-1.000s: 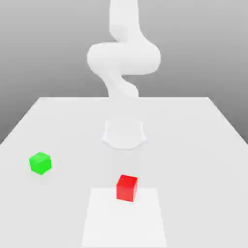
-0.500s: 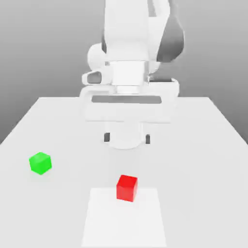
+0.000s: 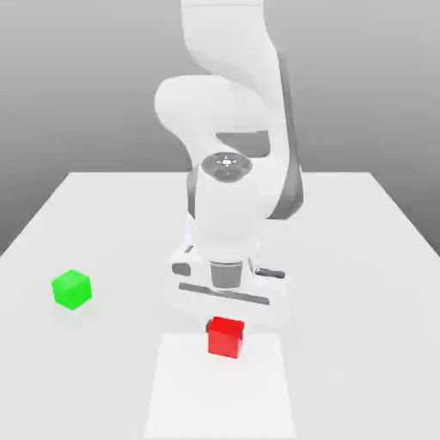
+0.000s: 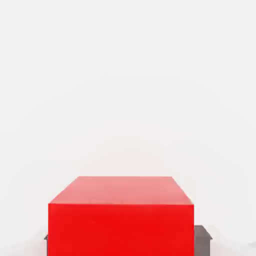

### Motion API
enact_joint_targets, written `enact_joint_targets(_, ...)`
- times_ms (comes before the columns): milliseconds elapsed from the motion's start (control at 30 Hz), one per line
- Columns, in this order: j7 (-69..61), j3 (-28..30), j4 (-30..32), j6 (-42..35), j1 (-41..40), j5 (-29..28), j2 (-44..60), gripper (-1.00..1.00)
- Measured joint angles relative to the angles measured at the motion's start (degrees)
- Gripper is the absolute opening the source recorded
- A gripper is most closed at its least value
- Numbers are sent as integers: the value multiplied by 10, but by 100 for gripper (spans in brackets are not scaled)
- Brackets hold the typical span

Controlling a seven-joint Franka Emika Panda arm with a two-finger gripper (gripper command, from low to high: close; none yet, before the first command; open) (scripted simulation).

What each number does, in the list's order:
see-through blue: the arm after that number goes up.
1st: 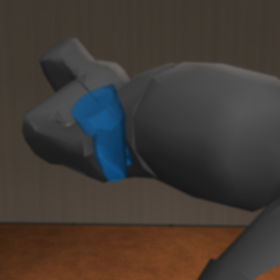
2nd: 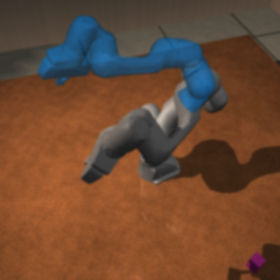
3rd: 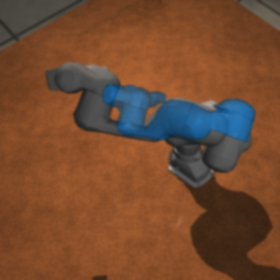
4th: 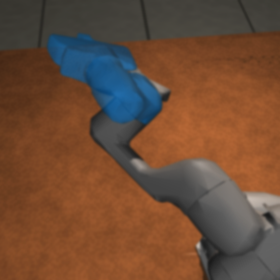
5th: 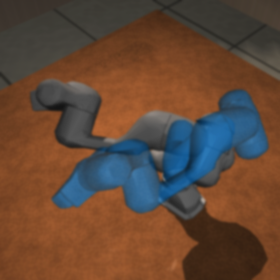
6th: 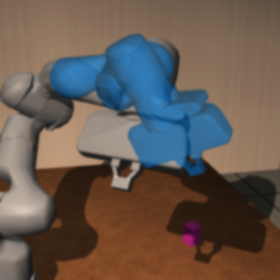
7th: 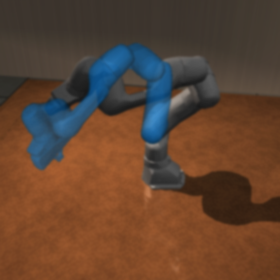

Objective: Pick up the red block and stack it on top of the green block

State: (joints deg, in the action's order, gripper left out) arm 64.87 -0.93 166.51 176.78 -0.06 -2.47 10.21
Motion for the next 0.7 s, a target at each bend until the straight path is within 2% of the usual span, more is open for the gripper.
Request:
enact_joint_targets(300, -21, -9, 22, -134, -3, 29, -155, -100)
enact_joint_targets(700, 75, 158, 5, -215, -273, -55, -226, -100)
